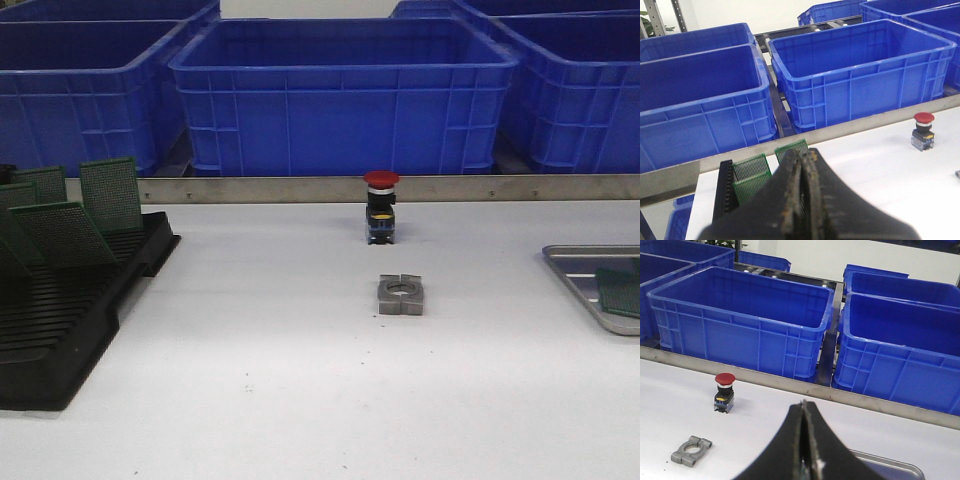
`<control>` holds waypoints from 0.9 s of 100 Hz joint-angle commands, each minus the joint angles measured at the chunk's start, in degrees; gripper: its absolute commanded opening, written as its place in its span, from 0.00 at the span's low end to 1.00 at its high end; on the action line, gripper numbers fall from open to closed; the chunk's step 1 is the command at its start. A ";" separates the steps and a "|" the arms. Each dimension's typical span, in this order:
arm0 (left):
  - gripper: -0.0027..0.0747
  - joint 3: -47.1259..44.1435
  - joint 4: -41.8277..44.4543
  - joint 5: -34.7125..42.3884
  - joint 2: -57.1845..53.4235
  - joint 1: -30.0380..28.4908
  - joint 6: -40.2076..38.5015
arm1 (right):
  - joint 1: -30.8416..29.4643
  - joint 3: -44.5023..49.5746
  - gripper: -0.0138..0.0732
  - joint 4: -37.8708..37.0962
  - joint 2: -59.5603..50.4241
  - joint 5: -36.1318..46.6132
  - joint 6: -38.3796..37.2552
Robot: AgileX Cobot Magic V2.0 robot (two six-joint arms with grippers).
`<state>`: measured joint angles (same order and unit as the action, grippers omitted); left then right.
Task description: Place circuit board on tray
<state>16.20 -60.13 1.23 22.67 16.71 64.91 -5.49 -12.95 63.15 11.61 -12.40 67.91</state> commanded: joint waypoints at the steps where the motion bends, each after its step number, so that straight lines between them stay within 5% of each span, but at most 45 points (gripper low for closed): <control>1: 0.01 0.19 -0.42 2.06 -0.91 -0.11 -0.55 | 0.12 -0.66 0.09 1.00 -0.59 1.37 0.47; 90: 0.01 -0.94 -1.77 3.96 -2.28 -1.15 -0.55 | 0.12 -0.59 0.09 1.00 -0.59 -0.31 0.47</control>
<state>13.93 -60.75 1.42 21.17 16.47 64.91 -5.49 -12.05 63.15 10.66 -14.43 68.02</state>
